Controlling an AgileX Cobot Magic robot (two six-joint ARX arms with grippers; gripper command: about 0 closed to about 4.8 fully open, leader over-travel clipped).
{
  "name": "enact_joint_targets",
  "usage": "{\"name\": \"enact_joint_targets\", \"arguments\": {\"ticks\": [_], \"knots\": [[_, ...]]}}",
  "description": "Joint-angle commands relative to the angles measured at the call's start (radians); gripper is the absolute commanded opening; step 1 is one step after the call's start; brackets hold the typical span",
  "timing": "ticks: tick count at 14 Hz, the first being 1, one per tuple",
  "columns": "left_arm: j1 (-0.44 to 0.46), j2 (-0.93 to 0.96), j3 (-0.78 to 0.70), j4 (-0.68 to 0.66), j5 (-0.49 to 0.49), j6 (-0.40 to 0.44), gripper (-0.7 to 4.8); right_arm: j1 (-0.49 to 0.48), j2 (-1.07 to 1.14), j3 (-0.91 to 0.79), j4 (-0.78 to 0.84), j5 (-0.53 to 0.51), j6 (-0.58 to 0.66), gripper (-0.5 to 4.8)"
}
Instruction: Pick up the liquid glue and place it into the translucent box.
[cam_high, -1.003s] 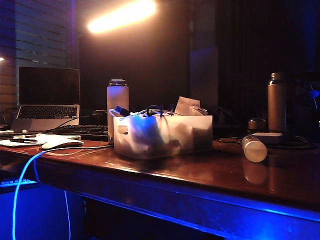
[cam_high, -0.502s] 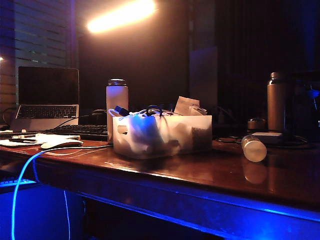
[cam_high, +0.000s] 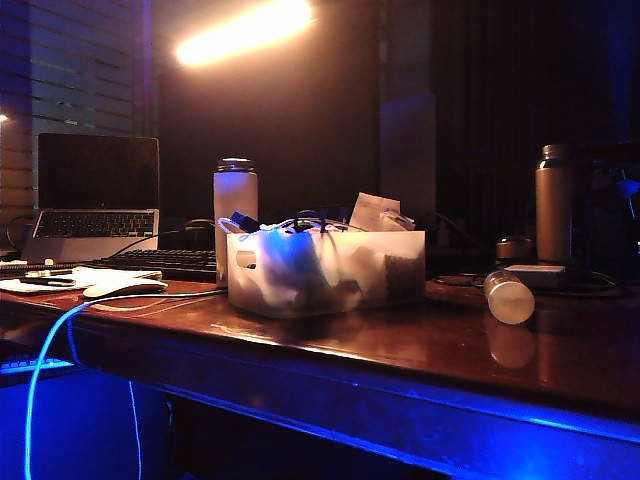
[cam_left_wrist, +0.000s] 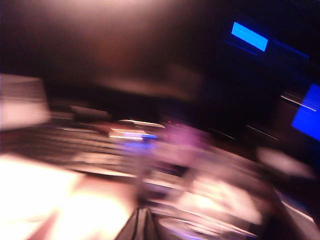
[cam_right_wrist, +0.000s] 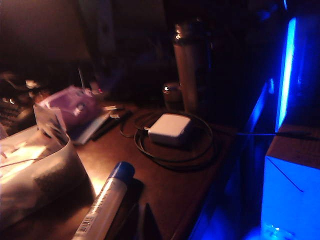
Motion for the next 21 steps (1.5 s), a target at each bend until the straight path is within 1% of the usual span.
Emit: {"name": "enact_joint_targets", "arguments": {"ticks": [1, 2, 3, 4, 6, 8, 10, 12, 13, 14, 15, 16, 19, 21], "knots": [[0.001, 0.245, 0.284, -0.302, 0.272, 0.109, -0.05, 0.000, 0.188, 0.163, 0.005, -0.040, -0.075, -0.01], [0.000, 0.335, 0.396, -0.425, 0.310, 0.150, -0.05, 0.000, 0.282, 0.236, -0.014, -0.050, -0.080, -0.01], [0.000, 0.393, 0.477, -0.521, 0.307, 0.188, -0.05, 0.000, 0.368, 0.300, -0.025, -0.069, -0.080, -0.01], [0.000, 0.427, 0.527, -0.575, 0.308, 0.219, -0.05, 0.000, 0.457, 0.364, -0.035, -0.075, -0.080, -0.01], [-0.001, 0.444, 0.564, -0.580, 0.301, 0.221, -0.05, 0.001, 0.660, 0.508, -0.095, -0.154, -0.077, -0.01], [-0.001, 0.444, 0.583, -0.572, 0.305, 0.216, -0.05, 0.003, 0.890, 0.686, -0.207, -0.216, -0.062, -0.01], [-0.001, 0.444, 0.585, -0.559, 0.306, 0.201, -0.05, 0.003, 1.073, 0.822, -0.267, -0.219, 0.008, -0.01], [-0.001, 0.444, 0.585, -0.554, 0.318, 0.191, -0.05, 0.003, 1.196, 0.884, -0.277, -0.219, 0.060, 0.05], [-0.001, 0.444, 0.586, -0.549, 0.341, 0.190, -0.05, 0.003, 1.247, 0.897, -0.297, -0.220, 0.064, 1.20], [-0.001, 0.444, 0.586, -0.547, 0.354, 0.190, -0.05, 0.004, 1.283, 0.897, -0.314, -0.223, 0.064, 3.02], [-0.001, 0.444, 0.586, -0.546, 0.354, 0.187, -0.05, 0.009, 1.329, 0.897, -0.322, -0.224, 0.064, 4.62], [-0.001, 0.444, 0.587, -0.547, 0.355, 0.187, -0.05, 0.009, 1.375, 0.897, -0.315, -0.247, 0.064, 4.79], [-0.001, 0.444, 0.590, -0.547, 0.359, 0.187, -0.05, 0.016, 1.509, 0.897, -0.305, -0.313, 0.065, 4.79], [-0.001, 0.444, 0.590, -0.552, 0.359, 0.187, -0.05, 0.034, 1.559, 0.897, -0.262, -0.310, 0.083, 4.79]]}}
